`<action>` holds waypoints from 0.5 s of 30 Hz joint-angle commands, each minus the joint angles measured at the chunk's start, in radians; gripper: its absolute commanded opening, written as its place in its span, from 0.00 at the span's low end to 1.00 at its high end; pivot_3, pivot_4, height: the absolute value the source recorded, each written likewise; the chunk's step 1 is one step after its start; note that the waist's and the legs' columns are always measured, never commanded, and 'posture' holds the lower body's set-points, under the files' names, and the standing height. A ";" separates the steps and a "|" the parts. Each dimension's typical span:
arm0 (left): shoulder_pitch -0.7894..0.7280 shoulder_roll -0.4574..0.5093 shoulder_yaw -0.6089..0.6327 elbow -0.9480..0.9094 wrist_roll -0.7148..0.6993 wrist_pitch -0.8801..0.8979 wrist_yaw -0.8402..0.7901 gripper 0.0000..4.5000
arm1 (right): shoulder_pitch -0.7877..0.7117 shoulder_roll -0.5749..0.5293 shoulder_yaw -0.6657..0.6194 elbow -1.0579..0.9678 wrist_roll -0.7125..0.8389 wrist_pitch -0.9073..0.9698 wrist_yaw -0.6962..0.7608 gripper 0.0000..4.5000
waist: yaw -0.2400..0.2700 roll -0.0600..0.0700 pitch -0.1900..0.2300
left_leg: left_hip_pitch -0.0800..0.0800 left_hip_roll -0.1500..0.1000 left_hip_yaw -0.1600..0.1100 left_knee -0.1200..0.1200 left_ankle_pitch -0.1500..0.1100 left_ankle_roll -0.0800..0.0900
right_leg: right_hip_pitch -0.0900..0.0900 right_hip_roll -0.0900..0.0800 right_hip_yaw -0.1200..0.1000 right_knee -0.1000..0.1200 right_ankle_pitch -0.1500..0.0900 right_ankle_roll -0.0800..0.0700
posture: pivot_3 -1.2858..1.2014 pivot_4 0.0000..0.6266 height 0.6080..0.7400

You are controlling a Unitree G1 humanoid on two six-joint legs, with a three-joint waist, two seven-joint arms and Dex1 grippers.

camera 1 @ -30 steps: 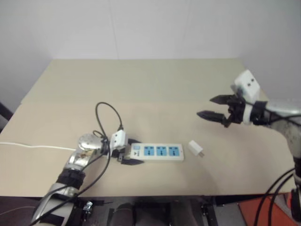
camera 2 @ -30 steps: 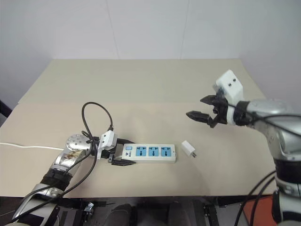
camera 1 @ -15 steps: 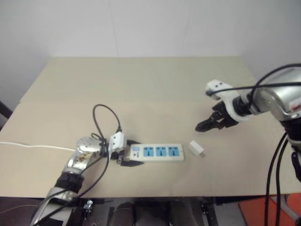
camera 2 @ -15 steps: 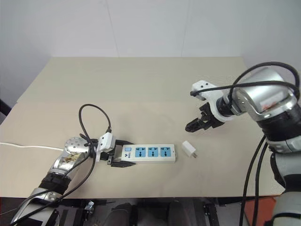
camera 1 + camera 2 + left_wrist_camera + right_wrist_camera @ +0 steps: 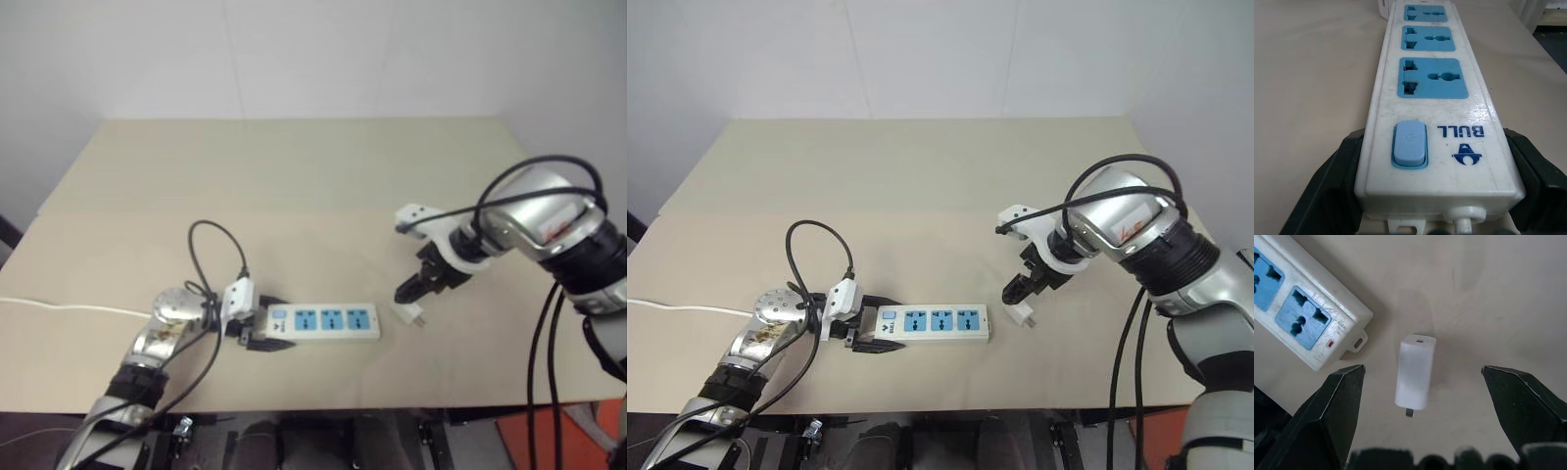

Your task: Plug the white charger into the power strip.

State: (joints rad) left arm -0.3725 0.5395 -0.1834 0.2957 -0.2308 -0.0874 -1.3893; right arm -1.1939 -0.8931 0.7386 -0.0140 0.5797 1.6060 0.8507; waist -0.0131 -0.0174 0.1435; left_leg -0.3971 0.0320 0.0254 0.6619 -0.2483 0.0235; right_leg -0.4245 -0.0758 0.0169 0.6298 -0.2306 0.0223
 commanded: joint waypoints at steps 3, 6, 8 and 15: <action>0.004 0.005 0.001 -0.029 -0.009 0.009 0.004 0.74 | 0.015 0.034 0.003 0.025 -0.045 0.007 -0.037 1.00 | 0.000 0.000 0.000 | 0.000 0.000 0.000 0.000 0.000 0.000 | 0.000 0.000 0.000 0.000 0.000 0.000 | 0.52 0.24 1.00; 0.007 0.001 -0.002 -0.032 -0.009 0.011 0.007 0.74 | 0.025 0.065 0.010 0.035 -0.056 0.008 -0.053 1.00 | 0.000 0.000 0.000 | 0.000 0.000 0.000 0.000 0.000 0.000 | 0.000 0.000 0.000 0.000 0.000 0.000 | 0.52 0.24 1.00; 0.007 -0.001 -0.003 -0.032 -0.010 0.012 0.009 0.74 | 0.028 0.077 0.023 0.047 -0.060 0.008 -0.057 1.00 | 0.000 0.000 0.000 | 0.000 0.000 0.000 0.000 0.000 0.000 | 0.000 0.000 0.000 0.000 0.000 0.000 | 0.52 0.24 1.00; 0.011 0.000 0.000 -0.030 -0.009 0.008 0.017 0.74 | 0.041 0.118 0.032 0.075 -0.069 0.008 -0.075 1.00 | 0.000 0.000 0.000 | 0.000 0.000 0.000 0.000 0.000 0.000 | 0.000 0.000 0.000 0.000 0.000 0.000 | 0.52 0.24 1.00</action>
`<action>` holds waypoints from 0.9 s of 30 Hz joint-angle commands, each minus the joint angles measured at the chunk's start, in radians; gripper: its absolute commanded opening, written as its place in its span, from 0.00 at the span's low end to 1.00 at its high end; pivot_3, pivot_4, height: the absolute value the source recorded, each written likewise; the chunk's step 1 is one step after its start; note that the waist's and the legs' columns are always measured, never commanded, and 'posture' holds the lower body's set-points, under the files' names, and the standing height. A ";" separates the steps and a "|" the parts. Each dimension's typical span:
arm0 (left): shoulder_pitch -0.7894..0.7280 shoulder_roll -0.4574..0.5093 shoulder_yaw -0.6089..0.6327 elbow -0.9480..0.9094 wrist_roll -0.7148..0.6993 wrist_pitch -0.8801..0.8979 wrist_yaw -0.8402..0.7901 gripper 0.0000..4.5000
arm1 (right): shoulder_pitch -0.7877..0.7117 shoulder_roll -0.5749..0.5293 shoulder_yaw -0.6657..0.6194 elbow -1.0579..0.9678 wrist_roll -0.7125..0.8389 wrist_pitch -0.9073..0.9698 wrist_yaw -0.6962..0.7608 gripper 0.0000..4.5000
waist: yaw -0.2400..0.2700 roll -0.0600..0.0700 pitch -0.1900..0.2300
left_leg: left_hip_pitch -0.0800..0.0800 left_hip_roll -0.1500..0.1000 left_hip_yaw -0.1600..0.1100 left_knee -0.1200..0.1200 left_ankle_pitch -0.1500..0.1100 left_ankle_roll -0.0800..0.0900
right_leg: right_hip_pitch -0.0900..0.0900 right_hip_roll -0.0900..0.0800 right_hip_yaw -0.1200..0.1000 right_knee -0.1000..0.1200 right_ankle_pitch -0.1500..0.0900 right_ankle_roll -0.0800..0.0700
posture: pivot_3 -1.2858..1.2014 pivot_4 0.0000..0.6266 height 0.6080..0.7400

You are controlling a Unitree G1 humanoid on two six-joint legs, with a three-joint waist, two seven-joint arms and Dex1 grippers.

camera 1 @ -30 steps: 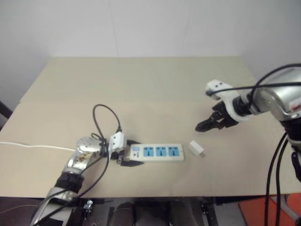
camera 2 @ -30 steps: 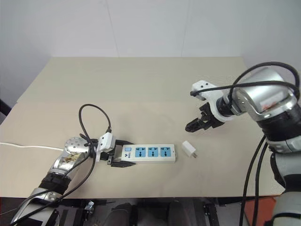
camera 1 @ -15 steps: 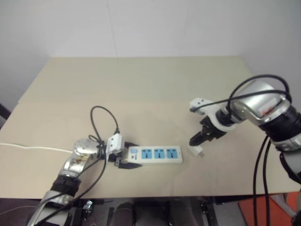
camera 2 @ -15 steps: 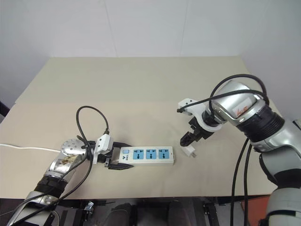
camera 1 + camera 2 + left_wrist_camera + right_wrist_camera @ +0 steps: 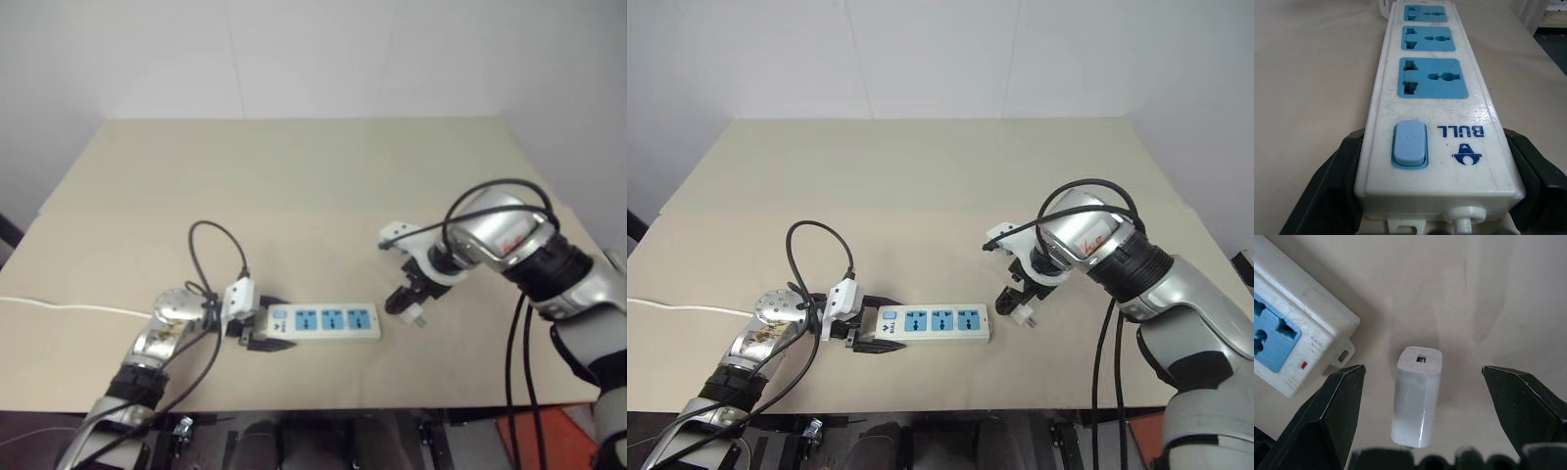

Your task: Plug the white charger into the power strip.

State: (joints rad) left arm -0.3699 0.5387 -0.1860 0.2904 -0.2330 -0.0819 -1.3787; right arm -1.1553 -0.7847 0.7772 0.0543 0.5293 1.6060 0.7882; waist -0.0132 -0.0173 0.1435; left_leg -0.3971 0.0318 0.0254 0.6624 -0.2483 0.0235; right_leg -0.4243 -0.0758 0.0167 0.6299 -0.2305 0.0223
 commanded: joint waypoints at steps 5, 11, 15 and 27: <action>0.017 0.008 0.007 -0.035 -0.010 0.005 0.012 0.74 | 0.019 0.042 -0.004 0.051 -0.041 -0.002 -0.022 1.00 | 0.000 0.000 0.000 | 0.000 0.000 0.000 0.000 0.000 0.000 | 0.000 0.000 0.000 0.000 0.000 0.000 | 0.52 0.24 1.00; 0.030 0.015 0.009 -0.053 -0.013 0.013 0.022 0.74 | 0.033 0.054 0.005 0.053 -0.057 -0.003 -0.020 0.79 | 0.000 0.000 0.000 | 0.000 0.000 0.000 0.001 0.000 0.000 | 0.000 0.000 0.000 0.000 0.000 0.000 | 0.52 0.24 1.00; 0.031 0.015 0.009 -0.058 -0.013 0.018 0.029 0.74 | 0.040 0.054 0.005 0.024 -0.055 0.005 -0.023 0.49 | 0.000 0.000 0.000 | 0.000 0.000 0.000 0.001 0.000 0.000 | 0.000 0.000 0.000 0.001 0.000 0.000 | 0.52 0.24 1.00; 0.020 -0.003 0.001 -0.049 -0.005 0.017 0.049 0.74 | 0.099 0.034 -0.399 -0.001 -0.089 -0.242 -0.100 0.25 | 0.001 0.000 0.000 | 0.000 0.000 0.000 0.001 0.000 0.000 | 0.001 0.000 0.000 0.000 0.000 0.000 | 0.52 0.24 1.00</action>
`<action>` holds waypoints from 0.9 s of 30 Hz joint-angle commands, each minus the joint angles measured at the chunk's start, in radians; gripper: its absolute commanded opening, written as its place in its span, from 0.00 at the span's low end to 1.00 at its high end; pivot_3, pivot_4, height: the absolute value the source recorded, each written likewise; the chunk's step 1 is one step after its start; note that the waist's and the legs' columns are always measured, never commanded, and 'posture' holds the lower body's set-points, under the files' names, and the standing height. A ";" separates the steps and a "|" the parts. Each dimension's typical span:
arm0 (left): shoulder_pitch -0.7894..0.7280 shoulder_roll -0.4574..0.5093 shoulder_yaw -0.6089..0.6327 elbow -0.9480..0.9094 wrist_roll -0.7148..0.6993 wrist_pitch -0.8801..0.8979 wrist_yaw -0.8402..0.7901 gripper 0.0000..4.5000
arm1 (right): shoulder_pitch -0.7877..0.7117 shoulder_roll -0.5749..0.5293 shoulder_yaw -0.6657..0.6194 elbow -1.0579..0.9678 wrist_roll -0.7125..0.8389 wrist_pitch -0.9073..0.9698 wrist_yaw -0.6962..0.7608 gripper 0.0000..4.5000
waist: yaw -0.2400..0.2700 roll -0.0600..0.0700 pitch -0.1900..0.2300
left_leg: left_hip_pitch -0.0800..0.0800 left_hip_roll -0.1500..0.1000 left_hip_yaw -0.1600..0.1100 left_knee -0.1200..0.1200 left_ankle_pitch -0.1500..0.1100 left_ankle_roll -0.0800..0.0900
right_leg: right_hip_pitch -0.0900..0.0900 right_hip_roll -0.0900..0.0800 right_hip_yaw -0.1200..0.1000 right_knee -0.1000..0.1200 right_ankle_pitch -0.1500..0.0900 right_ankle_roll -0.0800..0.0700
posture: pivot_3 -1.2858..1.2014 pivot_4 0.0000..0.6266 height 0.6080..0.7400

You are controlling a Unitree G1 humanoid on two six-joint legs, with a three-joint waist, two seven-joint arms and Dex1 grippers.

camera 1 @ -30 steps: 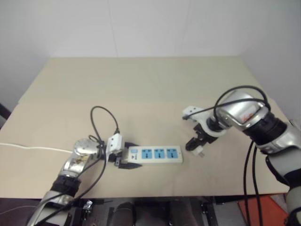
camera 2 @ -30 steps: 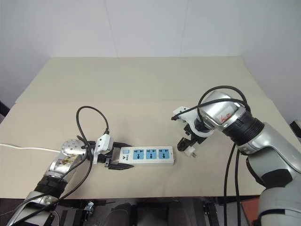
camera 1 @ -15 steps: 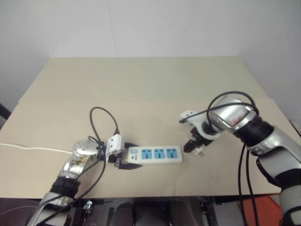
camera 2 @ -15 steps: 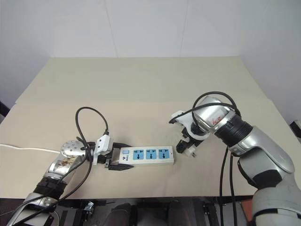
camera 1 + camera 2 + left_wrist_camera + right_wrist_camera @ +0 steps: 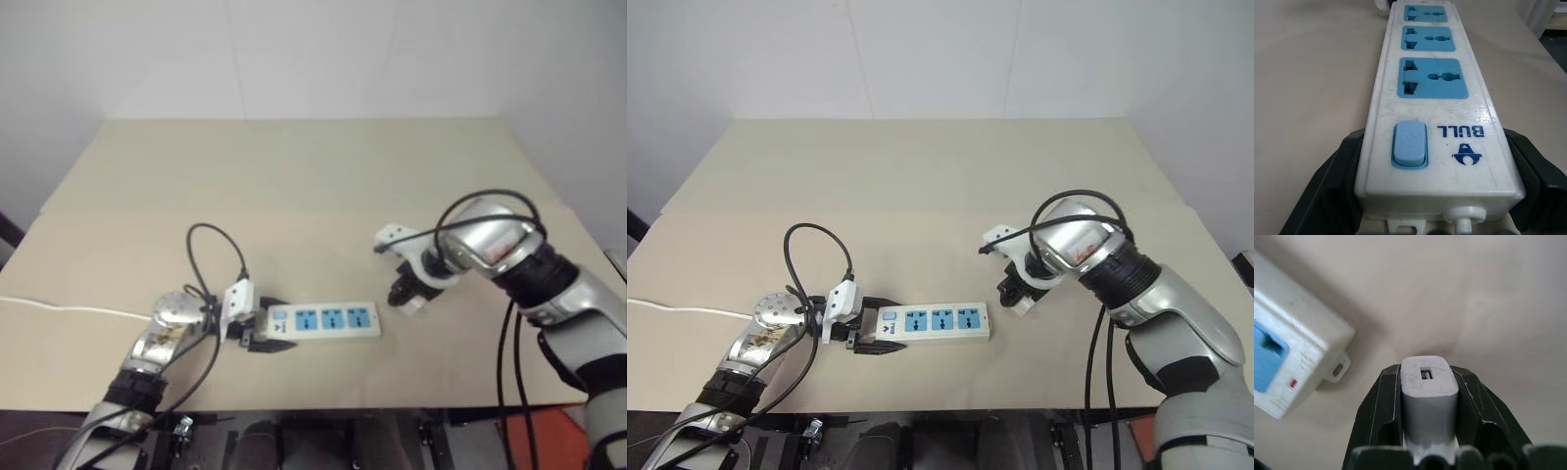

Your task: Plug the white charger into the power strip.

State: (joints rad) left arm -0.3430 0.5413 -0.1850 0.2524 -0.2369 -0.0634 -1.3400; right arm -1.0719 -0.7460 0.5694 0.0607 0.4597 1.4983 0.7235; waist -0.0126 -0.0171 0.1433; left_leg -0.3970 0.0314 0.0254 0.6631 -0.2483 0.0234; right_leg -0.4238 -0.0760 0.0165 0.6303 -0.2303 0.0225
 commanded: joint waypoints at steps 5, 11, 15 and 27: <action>-0.012 -0.008 -0.003 -0.011 0.001 0.002 0.016 0.74 | 0.236 0.062 -0.515 -0.113 0.040 -0.539 0.017 0.25 | 0.003 -0.001 0.000 | 0.000 0.000 -0.001 0.000 0.000 0.000 | 0.002 0.001 -0.001 -0.001 0.000 0.000 | 0.52 0.24 1.00; -0.016 -0.002 -0.008 -0.015 0.001 0.001 0.006 0.74 | 0.458 0.170 -0.616 -0.175 0.167 -0.731 0.204 0.25 | 0.001 -0.001 0.000 | 0.001 0.000 -0.001 0.000 0.000 0.000 | 0.002 0.000 0.000 0.000 0.001 0.001 | 0.52 0.24 1.00; -0.017 0.003 -0.009 -0.024 -0.004 0.003 -0.002 0.74 | 0.536 0.260 -0.586 -0.192 0.181 -0.817 0.246 0.25 | 0.000 -0.001 0.000 | 0.002 0.000 0.000 0.001 0.000 0.000 | 0.003 0.001 0.000 0.001 0.001 0.001 | 0.52 0.24 1.00; -0.005 0.013 -0.008 -0.046 -0.010 0.019 -0.012 0.74 | 0.658 0.405 -0.420 -0.053 -0.038 -1.382 0.438 0.25 | 0.000 -0.001 0.000 | 0.004 0.000 0.000 0.002 0.000 0.000 | 0.004 0.001 0.000 0.001 0.001 0.001 | 0.52 0.24 1.00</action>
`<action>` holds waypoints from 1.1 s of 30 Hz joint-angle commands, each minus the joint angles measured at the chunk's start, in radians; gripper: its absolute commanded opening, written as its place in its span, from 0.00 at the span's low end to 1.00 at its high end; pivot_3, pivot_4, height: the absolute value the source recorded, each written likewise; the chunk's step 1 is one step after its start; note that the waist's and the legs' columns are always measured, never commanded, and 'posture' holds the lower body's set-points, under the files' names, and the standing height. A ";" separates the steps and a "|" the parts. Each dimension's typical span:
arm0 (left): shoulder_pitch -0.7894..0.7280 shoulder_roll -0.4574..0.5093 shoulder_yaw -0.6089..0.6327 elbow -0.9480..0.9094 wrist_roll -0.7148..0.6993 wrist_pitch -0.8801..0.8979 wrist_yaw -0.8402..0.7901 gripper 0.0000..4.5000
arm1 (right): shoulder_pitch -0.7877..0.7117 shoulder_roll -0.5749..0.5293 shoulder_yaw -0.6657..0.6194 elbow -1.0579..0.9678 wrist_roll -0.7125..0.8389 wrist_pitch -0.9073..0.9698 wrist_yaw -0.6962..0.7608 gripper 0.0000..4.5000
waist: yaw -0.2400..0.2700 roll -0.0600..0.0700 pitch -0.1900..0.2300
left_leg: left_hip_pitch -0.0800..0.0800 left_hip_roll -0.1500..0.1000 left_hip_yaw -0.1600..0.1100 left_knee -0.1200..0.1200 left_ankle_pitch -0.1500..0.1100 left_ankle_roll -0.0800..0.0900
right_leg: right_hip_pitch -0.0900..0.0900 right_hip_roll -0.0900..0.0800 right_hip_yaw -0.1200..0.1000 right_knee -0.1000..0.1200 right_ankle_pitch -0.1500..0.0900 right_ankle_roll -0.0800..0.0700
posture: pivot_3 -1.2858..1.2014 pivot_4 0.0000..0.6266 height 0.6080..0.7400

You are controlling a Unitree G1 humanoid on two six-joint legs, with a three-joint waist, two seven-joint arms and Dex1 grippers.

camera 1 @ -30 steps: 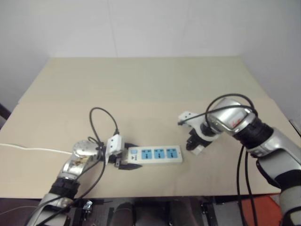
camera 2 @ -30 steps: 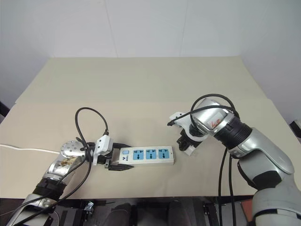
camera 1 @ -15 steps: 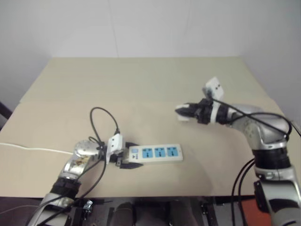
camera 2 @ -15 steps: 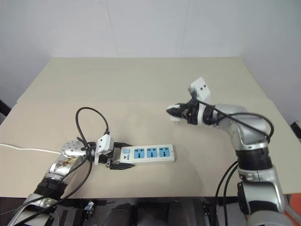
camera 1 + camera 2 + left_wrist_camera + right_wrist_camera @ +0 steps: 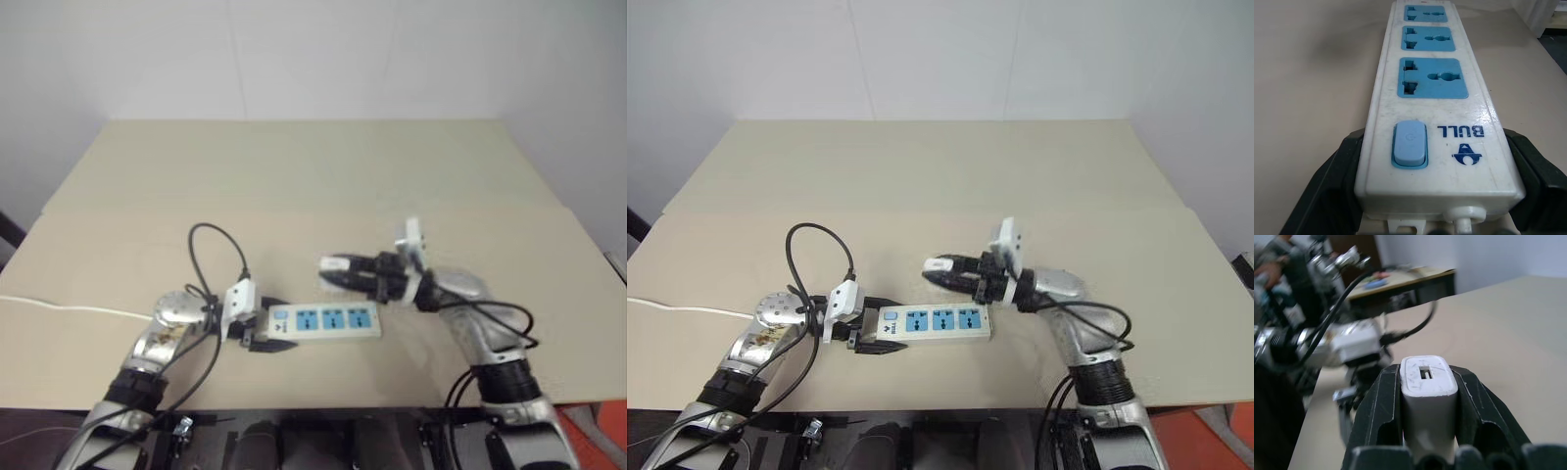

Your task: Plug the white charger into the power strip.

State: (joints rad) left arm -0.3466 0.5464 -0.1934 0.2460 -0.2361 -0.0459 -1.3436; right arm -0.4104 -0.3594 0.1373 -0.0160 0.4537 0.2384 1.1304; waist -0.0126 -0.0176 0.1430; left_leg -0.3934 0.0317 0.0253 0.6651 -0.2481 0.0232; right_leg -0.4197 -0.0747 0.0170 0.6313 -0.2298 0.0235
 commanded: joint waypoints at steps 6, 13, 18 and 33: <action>-0.004 0.014 0.003 -0.040 -0.012 0.008 -0.010 0.74 | -0.021 0.070 0.026 0.110 -0.062 -0.212 0.034 0.25 | 0.000 0.000 0.000 | 0.002 0.000 0.000 0.000 0.000 0.000 | 0.001 0.001 0.000 0.001 0.000 0.000 | 0.52 0.24 1.00; -0.006 0.011 -0.001 -0.039 -0.012 0.011 -0.013 0.74 | -0.030 0.099 0.056 0.105 -0.048 -0.191 0.046 0.25 | 0.000 0.000 0.000 | 0.002 0.001 0.000 0.000 0.000 0.000 | 0.001 0.001 0.001 0.001 0.000 0.000 | 0.52 0.24 1.00; -0.011 0.007 -0.005 -0.030 -0.012 0.007 -0.018 0.74 | -0.034 0.113 0.076 0.106 -0.049 -0.173 0.059 0.25 | 0.000 0.000 0.000 | 0.002 0.000 0.000 0.000 0.000 0.000 | 0.001 0.000 0.001 0.001 0.000 0.000 | 0.52 0.24 1.00; 0.001 0.004 -0.003 -0.040 -0.013 0.008 -0.017 0.74 | -0.041 0.129 0.088 0.159 -0.073 -0.192 0.068 0.25 | 0.001 0.000 0.000 | 0.002 0.000 0.000 0.000 0.000 0.000 | 0.001 0.000 0.001 0.001 0.000 0.000 | 0.52 0.24 1.00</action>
State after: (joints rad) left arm -0.3455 0.5520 -0.1960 0.2363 -0.2368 -0.0383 -1.3569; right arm -0.4325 -0.2268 0.2263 0.1501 0.3777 0.0643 1.1835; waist -0.0120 -0.0176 0.1430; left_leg -0.3916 0.0322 0.0255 0.6651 -0.2480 0.0231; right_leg -0.4188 -0.0743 0.0176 0.6322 -0.2297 0.0232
